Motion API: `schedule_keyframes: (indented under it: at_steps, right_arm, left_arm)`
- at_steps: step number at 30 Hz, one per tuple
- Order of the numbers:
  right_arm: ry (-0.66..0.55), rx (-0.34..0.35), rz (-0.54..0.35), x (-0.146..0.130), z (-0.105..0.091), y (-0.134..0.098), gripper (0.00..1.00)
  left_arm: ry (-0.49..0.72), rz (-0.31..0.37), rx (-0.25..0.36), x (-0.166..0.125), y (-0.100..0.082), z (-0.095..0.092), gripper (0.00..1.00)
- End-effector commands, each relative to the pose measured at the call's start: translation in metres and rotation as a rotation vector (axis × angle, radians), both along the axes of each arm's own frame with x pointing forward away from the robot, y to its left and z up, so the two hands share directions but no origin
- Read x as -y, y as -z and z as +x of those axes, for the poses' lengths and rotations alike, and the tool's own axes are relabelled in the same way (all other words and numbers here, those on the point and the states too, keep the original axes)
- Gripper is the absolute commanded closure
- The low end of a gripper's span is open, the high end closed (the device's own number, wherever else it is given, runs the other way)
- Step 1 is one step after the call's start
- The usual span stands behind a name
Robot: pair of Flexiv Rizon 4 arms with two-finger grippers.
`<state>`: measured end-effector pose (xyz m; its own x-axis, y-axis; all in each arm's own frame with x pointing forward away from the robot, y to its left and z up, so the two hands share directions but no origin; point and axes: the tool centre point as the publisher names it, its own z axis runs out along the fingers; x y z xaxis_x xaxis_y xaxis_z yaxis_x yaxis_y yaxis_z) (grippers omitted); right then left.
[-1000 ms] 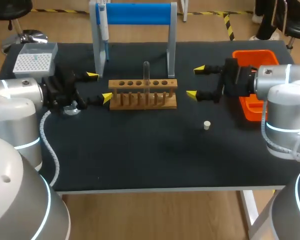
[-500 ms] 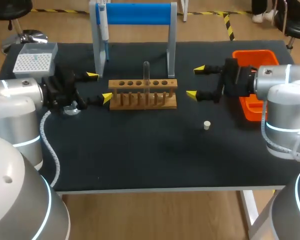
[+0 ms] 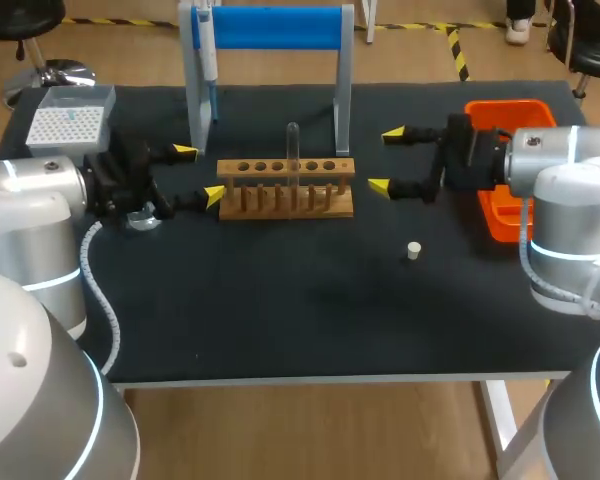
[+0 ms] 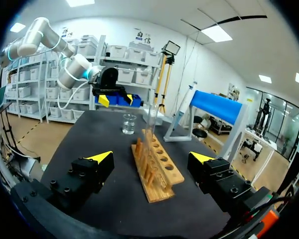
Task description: Invert the test tube, pick up the pipette, mount the tip to pipette, aspirate from beaker and dispense into the tube, eject the tip, return the pipette, and cap with the stopper.
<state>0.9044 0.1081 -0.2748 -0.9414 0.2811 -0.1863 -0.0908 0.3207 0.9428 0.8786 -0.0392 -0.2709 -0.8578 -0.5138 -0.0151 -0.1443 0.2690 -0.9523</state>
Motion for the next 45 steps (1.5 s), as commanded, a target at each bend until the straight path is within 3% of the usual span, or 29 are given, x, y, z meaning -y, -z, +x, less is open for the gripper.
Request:
schedule_keyframes:
  at_steps: [1, 7, 11, 17, 31, 32, 33, 35, 36, 37, 45]
  right_arm:
    - [-0.059, 0.016, 0.029, -0.01, 0.017, 0.001, 0.0]
    - [-0.181, 0.036, 0.082, -0.035, 0.028, -0.005, 0.0]
    - [-0.257, -0.011, 0.173, -0.05, 0.032, -0.009, 0.0]
    - [-0.293, -0.079, 0.229, -0.066, 0.035, -0.009, 0.0]
    - [-0.346, -0.128, 0.249, -0.093, 0.039, -0.004, 0.0]
    - [-0.353, -0.13, 0.248, -0.095, 0.039, -0.004, 0.02]
    - [-0.358, -0.133, 0.25, -0.097, 0.04, -0.004, 0.2]
    - [-0.368, -0.138, 0.249, -0.1, 0.042, -0.003, 0.26]
    - [-0.376, -0.143, 0.26, -0.101, 0.043, -0.003, 0.43]
    - [-0.377, -0.142, 0.255, -0.103, 0.043, -0.003, 0.51]
    - [-0.396, -0.154, 0.258, -0.111, 0.049, 0.0, 0.51]
  left_arm:
    - [-0.003, 0.0, 0.002, 0.001, 0.0, -0.001, 0.0]
    - [-0.003, 0.0, 0.002, 0.001, 0.0, -0.001, 0.0]
    - [-0.003, 0.0, 0.002, 0.001, 0.0, -0.001, 0.0]
    - [-0.003, 0.0, 0.002, 0.001, 0.0, -0.001, 0.0]
    - [-0.003, 0.0, 0.002, 0.001, 0.0, -0.001, 0.0]
    - [-0.003, 0.0, 0.002, 0.001, 0.0, -0.001, 0.0]
    - [-0.003, 0.0, 0.002, 0.001, 0.0, -0.001, 0.0]
    - [-0.003, 0.0, 0.002, 0.001, 0.0, -0.001, 0.0]
    - [-0.003, 0.0, 0.002, 0.001, 0.0, -0.001, 0.0]
    - [-0.003, 0.0, 0.002, 0.001, 0.0, -0.001, 0.0]
    - [-0.003, 0.0, 0.002, 0.001, 0.0, -0.001, 0.0]
